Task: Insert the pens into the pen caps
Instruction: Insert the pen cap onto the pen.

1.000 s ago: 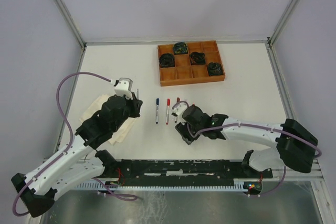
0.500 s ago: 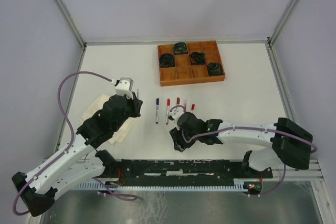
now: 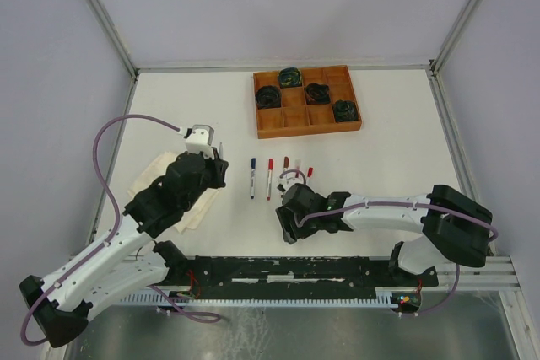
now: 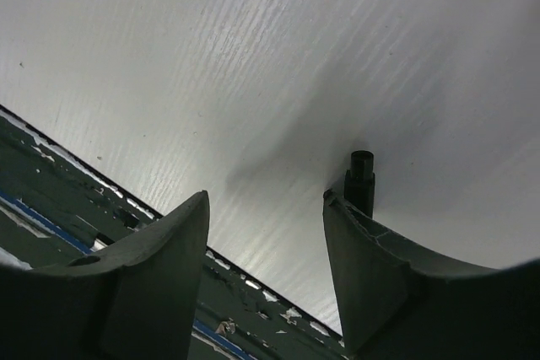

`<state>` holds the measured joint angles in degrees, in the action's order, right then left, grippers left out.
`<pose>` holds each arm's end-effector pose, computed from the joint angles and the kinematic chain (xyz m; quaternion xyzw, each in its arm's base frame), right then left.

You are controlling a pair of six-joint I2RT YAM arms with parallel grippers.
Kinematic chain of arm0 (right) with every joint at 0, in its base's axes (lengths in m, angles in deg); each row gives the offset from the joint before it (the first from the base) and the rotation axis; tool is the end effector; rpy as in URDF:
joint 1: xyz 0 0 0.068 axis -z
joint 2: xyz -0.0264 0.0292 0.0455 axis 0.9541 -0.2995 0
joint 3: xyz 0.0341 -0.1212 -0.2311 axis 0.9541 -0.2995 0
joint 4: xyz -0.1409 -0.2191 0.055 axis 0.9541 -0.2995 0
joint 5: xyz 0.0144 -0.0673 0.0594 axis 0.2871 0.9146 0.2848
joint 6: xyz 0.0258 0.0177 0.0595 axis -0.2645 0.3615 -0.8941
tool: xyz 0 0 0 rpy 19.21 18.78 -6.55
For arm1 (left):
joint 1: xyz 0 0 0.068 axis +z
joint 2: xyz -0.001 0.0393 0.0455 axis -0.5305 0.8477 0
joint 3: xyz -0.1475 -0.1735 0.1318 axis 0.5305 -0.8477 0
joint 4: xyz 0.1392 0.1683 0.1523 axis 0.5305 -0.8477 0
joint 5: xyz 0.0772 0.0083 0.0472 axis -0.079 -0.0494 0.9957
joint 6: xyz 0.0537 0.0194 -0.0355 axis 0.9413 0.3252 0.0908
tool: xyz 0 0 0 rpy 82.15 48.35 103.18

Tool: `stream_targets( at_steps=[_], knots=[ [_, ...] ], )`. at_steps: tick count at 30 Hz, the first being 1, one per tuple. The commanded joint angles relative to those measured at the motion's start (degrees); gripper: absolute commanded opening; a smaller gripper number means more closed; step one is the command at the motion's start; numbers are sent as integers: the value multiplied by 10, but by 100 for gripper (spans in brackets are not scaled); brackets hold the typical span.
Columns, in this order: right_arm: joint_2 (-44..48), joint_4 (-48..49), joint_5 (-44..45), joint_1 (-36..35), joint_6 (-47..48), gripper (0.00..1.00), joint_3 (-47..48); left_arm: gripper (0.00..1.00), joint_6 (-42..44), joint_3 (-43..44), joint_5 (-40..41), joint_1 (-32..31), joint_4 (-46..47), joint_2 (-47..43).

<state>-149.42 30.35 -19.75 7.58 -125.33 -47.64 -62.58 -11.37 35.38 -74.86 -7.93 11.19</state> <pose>0.1198 0.2538 0.1291 -0.2069 0.9438 0.1969 0.1662 0.1563 -0.1171 0.2935 0.0440 0.8333 -0.1450 0.5316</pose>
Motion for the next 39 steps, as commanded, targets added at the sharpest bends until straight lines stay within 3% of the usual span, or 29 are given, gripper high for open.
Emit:
stream_targets(
  at_steps=[1,12,19,39],
  knots=[
    [3,-49,49,-2,-17,65,11,3,7,8,14,1,14,2],
    [5,-90,77,-2,-18,67,19,3,8,8,11,1,15,7],
    [29,-88,44,-2,-20,66,9,3,8,9,9,0,15,9],
    [-22,-128,118,-2,-5,71,37,3,9,9,3,0,17,12]
  ],
)
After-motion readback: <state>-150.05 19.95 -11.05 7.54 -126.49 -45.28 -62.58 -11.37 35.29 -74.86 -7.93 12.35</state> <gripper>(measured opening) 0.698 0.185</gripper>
